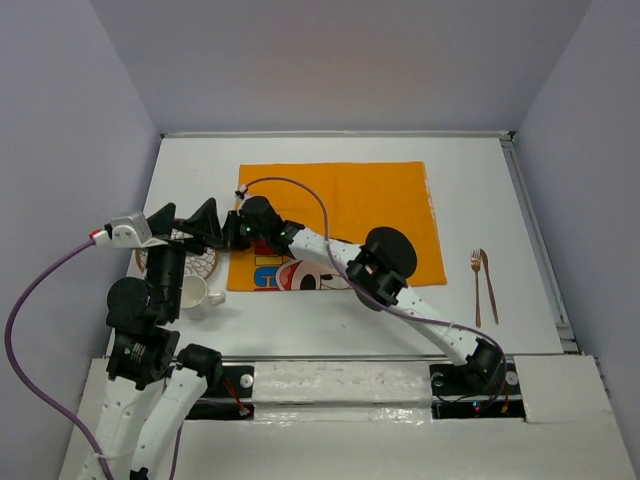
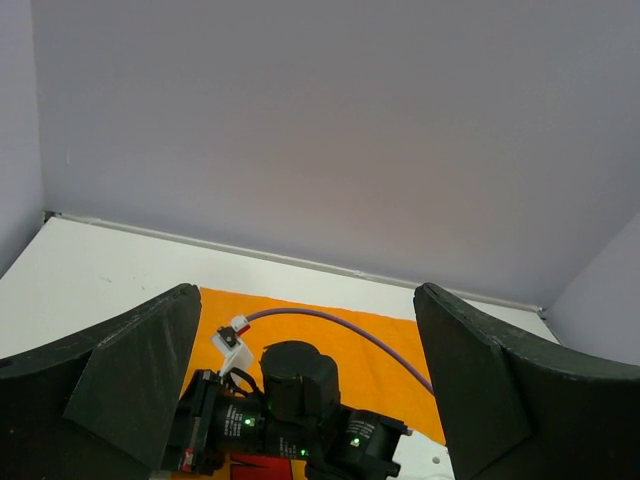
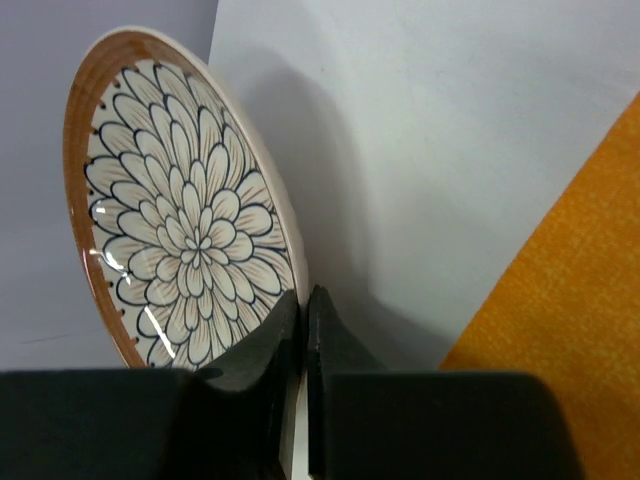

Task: Set the dinner table for one person

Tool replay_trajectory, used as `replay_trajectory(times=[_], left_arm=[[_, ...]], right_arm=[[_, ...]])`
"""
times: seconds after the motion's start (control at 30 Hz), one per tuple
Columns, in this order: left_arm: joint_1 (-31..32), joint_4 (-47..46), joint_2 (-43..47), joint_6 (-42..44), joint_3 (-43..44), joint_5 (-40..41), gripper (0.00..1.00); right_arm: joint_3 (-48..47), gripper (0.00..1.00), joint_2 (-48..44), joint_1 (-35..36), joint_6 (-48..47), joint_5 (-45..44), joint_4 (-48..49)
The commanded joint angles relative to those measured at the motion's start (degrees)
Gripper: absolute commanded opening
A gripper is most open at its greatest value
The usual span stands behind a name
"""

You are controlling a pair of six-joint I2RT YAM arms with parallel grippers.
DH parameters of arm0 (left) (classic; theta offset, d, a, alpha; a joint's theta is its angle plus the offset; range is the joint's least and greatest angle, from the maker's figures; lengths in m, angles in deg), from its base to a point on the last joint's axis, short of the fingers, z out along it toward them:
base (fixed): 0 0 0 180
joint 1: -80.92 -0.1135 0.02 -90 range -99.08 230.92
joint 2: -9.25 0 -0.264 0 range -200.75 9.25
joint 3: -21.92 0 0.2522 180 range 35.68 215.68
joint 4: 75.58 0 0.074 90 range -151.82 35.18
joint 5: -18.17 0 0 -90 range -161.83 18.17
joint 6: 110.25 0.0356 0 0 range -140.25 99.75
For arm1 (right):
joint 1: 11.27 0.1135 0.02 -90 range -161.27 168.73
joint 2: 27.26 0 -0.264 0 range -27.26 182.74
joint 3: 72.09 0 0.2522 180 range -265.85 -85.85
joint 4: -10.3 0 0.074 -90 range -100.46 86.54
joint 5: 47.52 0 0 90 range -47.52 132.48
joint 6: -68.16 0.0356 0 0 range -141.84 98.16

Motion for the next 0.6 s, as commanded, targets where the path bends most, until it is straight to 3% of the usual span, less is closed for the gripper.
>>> replay_trajectory(times=[0.0, 0.2, 0.57], left_arm=[[0.5, -2.0, 1.1, 0.6, 0.0, 0.3, 0.99], [0.9, -1.8, 1.3, 0.9, 0.0, 0.7, 0.99], [1.0, -1.8, 1.3, 1.0, 0.0, 1.3, 0.99]], right_arm=[[5.2, 0.0, -3.6, 0.6, 1.9, 1.6, 5.2], [10.9, 0.0, -9.2, 0.6, 3.6, -0.3, 11.1], [11.2, 0.0, -16.6, -1.0, 7.4, -7.3, 18.6]])
